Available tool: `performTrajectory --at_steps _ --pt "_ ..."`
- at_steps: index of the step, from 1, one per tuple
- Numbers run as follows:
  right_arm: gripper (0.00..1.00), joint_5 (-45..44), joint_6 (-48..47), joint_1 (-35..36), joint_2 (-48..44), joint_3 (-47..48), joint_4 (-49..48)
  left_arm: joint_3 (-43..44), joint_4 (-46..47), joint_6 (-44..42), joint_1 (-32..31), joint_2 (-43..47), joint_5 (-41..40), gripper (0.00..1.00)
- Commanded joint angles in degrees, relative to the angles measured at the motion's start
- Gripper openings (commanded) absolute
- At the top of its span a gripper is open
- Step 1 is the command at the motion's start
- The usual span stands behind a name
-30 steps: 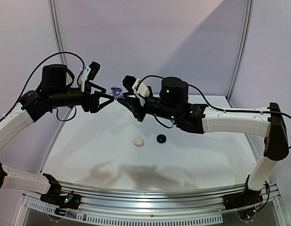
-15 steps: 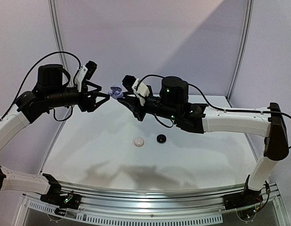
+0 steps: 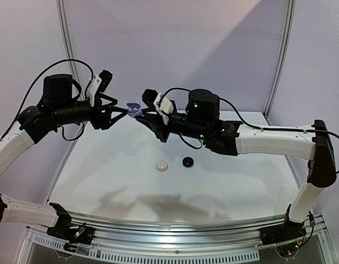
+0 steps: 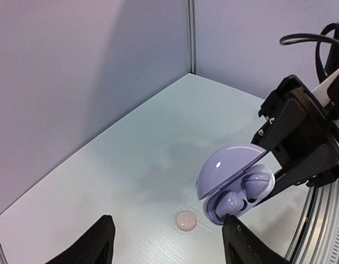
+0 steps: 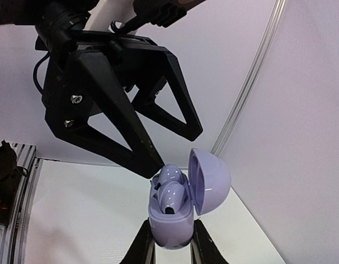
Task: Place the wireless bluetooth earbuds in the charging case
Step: Adjust the left earbud in the left side groove of the charging case, then close the charging case.
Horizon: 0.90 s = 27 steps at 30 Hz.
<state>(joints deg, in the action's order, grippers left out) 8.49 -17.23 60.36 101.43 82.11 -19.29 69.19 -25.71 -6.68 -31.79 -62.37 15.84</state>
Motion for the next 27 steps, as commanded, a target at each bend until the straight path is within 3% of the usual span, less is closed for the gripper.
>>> performTrajectory --at_steps 1,4,8,10,15,22,27 --pt "0.0 1.18 0.22 0.36 -2.26 0.4 -0.54 0.6 -0.92 -1.8 0.8 0.94 0.7 0.69" --pt "0.0 2.11 0.27 0.09 -2.76 -0.45 -0.96 -0.37 0.01 -2.62 1.42 3.39 5.52 0.74" --pt "0.0 7.69 1.11 -0.81 -3.71 -0.95 -0.33 -0.67 1.09 -10.09 4.46 7.14 28.26 0.88" --pt "0.0 10.84 1.02 -0.9 -4.37 -1.3 -0.44 -0.46 -1.2 -14.1 5.15 7.28 33.43 0.93" --pt "0.0 16.61 -0.08 -0.82 -5.19 -0.6 -0.52 2.75 -12.19 -24.41 5.74 1.02 38.78 0.99" --pt "0.0 18.9 -2.88 0.45 -3.99 2.36 4.55 4.55 -4.81 -20.69 4.42 -1.62 39.54 0.99" --pt "0.0 15.47 -0.02 0.51 -3.49 2.35 3.23 4.91 -7.51 -22.73 2.38 -0.9 41.78 0.84"
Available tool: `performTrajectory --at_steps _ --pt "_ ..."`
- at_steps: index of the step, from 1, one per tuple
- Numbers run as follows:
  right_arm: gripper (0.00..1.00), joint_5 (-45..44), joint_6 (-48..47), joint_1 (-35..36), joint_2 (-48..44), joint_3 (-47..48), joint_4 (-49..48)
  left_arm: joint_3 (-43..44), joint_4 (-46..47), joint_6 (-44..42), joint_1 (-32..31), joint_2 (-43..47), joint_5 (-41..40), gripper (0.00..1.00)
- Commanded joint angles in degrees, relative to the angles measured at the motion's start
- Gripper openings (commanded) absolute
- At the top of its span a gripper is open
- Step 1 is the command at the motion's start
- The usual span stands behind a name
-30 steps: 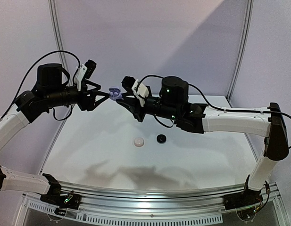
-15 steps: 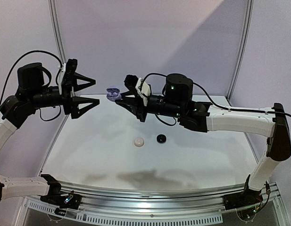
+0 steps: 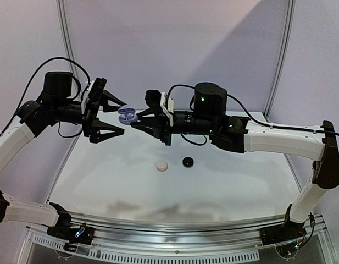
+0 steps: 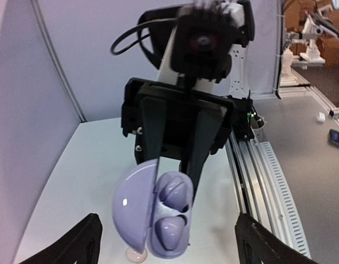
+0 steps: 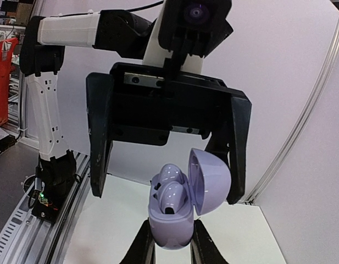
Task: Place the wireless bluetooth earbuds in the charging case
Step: Close the charging case, then place the charging case with the earbuds at the center of the board.
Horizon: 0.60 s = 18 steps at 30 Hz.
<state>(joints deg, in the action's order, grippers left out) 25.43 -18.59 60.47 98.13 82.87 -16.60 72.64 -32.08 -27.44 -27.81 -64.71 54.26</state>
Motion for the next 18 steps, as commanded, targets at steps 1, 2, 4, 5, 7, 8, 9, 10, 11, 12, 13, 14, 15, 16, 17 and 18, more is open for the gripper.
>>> performTrajectory --at_steps 1,2,4,5,7,8,9,10,11,12,13,14,15,16,17,18 --pt "0.0 -2.2 1.92 0.37 -0.07 1.78 0.63 1.25 -1.84 -2.79 -2.01 1.83 3.27 0.8" --pt "0.0 -2.78 2.14 0.4 0.04 2.03 0.93 1.19 -2.65 -4.02 -2.37 2.05 3.07 0.76" --pt "0.0 -3.17 2.47 0.35 0.49 3.24 2.15 1.23 -3.45 -5.59 -3.2 2.44 2.39 0.67" --pt "0.0 -3.4 2.5 0.31 0.69 3.79 3.01 1.31 -3.65 -5.83 -3.44 2.52 2.09 0.62" --pt "0.0 -3.91 2.95 0.11 1.2 4.4 3.36 1.74 -4.29 -6.67 -3.99 2.54 1.61 0.54" --pt "0.0 -4.09 3.47 -0.06 1.33 4.48 3.22 1.91 -4.87 -7.32 -4.19 2.63 1.29 0.53" --pt "0.0 -4.34 3.98 -0.31 1.28 4.49 2.84 2.04 -5.63 -8.17 -4.4 2.65 0.96 0.53" --pt "0.0 -4.74 4.83 -0.58 1.28 4.45 2.43 2.06 -6.39 -9.01 -4.56 2.69 0.59 0.53" --pt "0.0 -5.18 6.16 -0.91 1.21 4.41 2.06 2.07 -7.18 -9.82 -4.73 2.8 0.28 0.53" --pt "0.0 -5.37 6.98 -1.29 1.13 4.36 1.73 2.15 -7.86 -10.43 -4.79 2.91 -0.13 0.53" --pt "0.0 -5.44 7.98 -1.53 1.06 4.28 1.4 2.2 -8.42 -10.78 -4.79 2.96 -0.43 0.53" --pt "0.0 -5.47 8.55 -1.76 1.02 4.19 1.2 2.24 -8.52 -10.8 -4.86 3.07 -1.07 0.53" --pt "0.0 -5.79 9.37 -1.94 1.02 4.15 1.18 2.24 -8.03 -10.44 -4.81 3.21 -1.83 0.56" --pt "0.0 -6.26 9.93 -2.27 1.1 4.19 1.45 2.12 -7.02 -9.69 -4.83 3.6 -3.07 0.6" --pt "0.0 -6.8 11.14 -2.79 1.26 4.29 1.97 1.84 -5.43 -8.17 -4.8 3.9 -4.64 0.67" --pt "0.0 -7.45 12.57 -3.51 1.42 4.2 2.49 1.36 -2.88 -6.11 -4.8 4.66 -6.87 0.76"
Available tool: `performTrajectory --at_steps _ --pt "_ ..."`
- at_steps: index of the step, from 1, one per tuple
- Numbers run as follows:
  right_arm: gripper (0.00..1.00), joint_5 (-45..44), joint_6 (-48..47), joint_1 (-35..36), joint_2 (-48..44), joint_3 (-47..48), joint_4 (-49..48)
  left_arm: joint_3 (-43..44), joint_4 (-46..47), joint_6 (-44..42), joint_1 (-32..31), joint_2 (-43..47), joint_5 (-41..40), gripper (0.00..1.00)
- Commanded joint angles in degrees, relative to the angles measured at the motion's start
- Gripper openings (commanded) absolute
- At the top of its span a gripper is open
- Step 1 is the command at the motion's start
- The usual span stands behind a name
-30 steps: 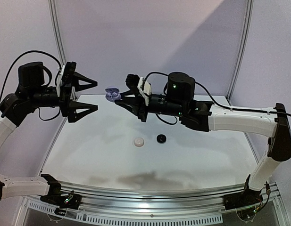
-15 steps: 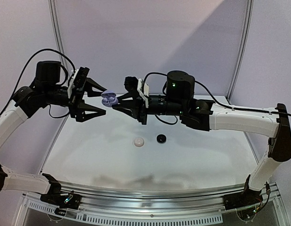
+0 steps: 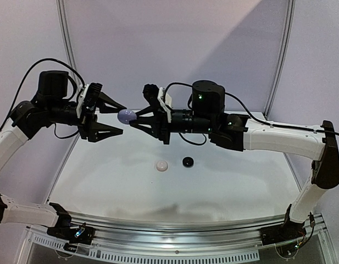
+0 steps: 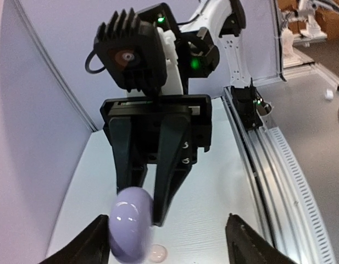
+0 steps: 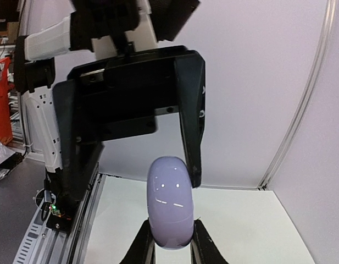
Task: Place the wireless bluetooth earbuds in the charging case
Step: Place the charging case with the earbuds at the center of the board.
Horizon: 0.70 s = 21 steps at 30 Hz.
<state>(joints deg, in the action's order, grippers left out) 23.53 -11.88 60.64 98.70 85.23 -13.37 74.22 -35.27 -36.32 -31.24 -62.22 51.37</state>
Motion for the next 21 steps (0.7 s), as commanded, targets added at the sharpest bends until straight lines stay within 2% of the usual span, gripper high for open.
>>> performTrajectory --at_steps 1,3,7,11,17,21 --pt "0.0 -5.93 8.95 -4.82 1.01 1.49 -0.41 -0.88 3.06 5.5 -1.3 2.83 -6.8 0.85" --pt "0.0 -6.19 14.57 -6.72 0.93 -0.21 -0.85 -2.7 8.7 10.57 -1.15 4.43 -12.87 0.98" --pt "0.0 -7.32 29.19 -10.65 0.78 -4.0 -0.34 -6.86 16.7 20.1 0.16 6.89 -24.97 0.99" --pt "0.0 -6.82 39.31 -12.72 1.92 -5.58 7.22 -10.21 17.27 26.9 3.02 7.41 -31.21 0.99" --pt "0.0 0.83 50.62 -12.75 2.86 -13.73 14.97 -17.08 16.71 34.69 7.86 9.86 -33.61 0.99" --pt "0.0 6.45 61.73 -12.54 5.38 -19.49 14.51 -20.11 16.98 38.2 10.77 10.51 -33.8 0.99"
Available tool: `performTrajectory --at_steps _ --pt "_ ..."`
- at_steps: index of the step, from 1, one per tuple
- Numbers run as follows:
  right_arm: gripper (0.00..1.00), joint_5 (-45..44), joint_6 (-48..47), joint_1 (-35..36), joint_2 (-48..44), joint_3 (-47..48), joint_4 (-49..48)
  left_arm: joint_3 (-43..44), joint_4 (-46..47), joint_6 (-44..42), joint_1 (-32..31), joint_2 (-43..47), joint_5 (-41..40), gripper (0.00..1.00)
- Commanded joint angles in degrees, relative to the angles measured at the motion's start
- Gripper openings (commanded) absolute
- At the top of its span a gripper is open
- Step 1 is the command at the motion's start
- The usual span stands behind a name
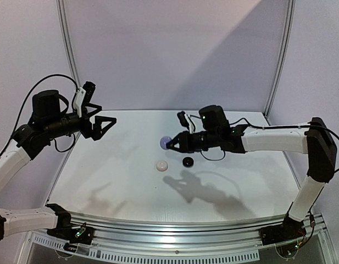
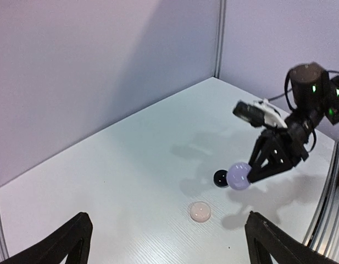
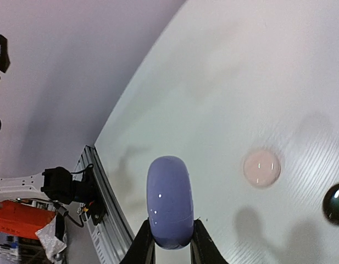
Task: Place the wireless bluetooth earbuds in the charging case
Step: Place the charging case with the earbuds at the center of the board.
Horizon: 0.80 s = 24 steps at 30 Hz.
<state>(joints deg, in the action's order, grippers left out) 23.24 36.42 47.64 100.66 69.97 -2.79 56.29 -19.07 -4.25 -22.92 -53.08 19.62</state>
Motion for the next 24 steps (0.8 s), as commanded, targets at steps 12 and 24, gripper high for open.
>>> performTrajectory --at_steps 12,24 --pt "0.0 15.18 20.46 1.52 14.36 -5.22 2.01 -3.64 -0.06 6.14 4.05 2.18 -1.51 0.99" --pt "0.39 10.53 14.4 1.41 15.63 1.18 20.99 -3.91 0.11 6.07 5.2 2.71 -1.57 0.99"
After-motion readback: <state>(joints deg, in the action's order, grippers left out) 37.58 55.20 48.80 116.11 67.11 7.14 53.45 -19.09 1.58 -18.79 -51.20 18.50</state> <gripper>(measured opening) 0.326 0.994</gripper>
